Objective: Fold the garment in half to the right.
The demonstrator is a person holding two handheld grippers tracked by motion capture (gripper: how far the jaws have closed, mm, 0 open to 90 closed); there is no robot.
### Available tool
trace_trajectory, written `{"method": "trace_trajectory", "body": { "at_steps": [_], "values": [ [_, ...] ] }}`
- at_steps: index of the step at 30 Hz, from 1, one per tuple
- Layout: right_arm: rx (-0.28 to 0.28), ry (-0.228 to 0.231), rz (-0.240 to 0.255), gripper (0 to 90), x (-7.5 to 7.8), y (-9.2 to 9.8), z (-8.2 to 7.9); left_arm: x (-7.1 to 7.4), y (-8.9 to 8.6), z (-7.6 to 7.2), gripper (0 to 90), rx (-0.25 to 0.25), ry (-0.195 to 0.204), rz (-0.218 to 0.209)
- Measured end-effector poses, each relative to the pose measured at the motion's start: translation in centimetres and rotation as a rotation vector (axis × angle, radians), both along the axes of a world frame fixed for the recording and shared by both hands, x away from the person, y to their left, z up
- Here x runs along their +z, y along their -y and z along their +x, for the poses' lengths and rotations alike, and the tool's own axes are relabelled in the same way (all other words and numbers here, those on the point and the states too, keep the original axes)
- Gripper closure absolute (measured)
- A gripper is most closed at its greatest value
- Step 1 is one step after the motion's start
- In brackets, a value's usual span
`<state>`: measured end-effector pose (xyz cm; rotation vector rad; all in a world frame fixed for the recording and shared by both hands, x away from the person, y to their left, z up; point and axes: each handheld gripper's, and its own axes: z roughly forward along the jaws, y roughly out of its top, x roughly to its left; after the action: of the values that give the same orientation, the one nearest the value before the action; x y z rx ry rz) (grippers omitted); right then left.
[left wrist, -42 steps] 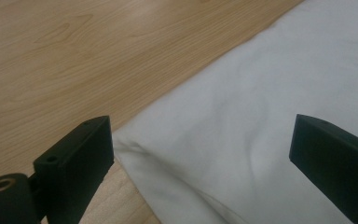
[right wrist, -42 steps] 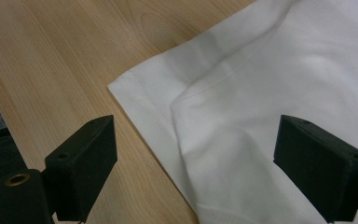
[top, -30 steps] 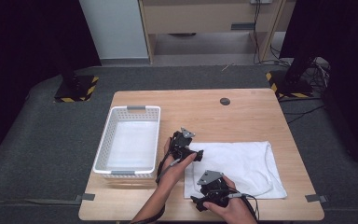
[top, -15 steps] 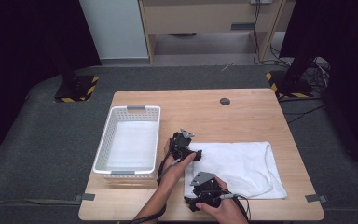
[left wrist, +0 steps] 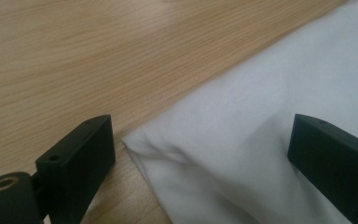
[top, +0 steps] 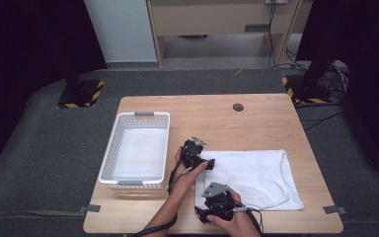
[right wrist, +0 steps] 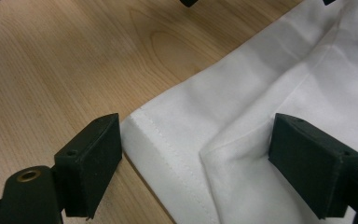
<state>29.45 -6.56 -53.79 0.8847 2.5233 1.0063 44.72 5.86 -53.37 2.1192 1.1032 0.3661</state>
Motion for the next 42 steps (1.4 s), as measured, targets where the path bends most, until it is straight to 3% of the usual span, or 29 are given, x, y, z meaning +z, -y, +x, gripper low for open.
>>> {"method": "trace_trajectory", "body": {
  "at_steps": [7,12,21,26,30,35,37,42],
  "values": [
    [-0.004,0.003,0.005,17.4,0.0,0.0,-0.1,-0.2,-0.7,0.2,7.4,-0.022,0.030,-0.006],
    [-0.015,0.011,0.009,21.7,0.0,0.1,-0.2,-0.1,-1.1,-0.4,24.0,-0.051,0.049,-0.010],
    [-0.023,0.025,0.000,44.6,0.4,0.5,0.1,0.0,-0.6,-1.0,54.6,-0.086,0.044,-0.042],
    [-0.050,0.046,-0.008,62.0,0.5,0.8,0.4,0.0,-0.6,-0.9,64.0,-0.080,0.024,-0.076],
    [-0.063,0.057,-0.021,71.9,0.5,1.0,0.5,0.1,-0.4,-1.0,70.2,-0.082,0.029,-0.070],
    [-0.070,0.076,-0.040,75.9,0.5,0.9,0.4,0.2,-0.4,-1.0,72.9,-0.081,0.040,-0.063],
    [-0.072,0.077,-0.043,75.9,0.5,0.9,0.3,0.2,-0.5,-0.9,66.9,-0.068,0.053,-0.052],
    [-0.074,0.078,-0.042,75.5,0.5,0.9,0.2,0.1,-1.1,-0.4,54.3,-0.021,0.062,-0.073]
  ]
}}
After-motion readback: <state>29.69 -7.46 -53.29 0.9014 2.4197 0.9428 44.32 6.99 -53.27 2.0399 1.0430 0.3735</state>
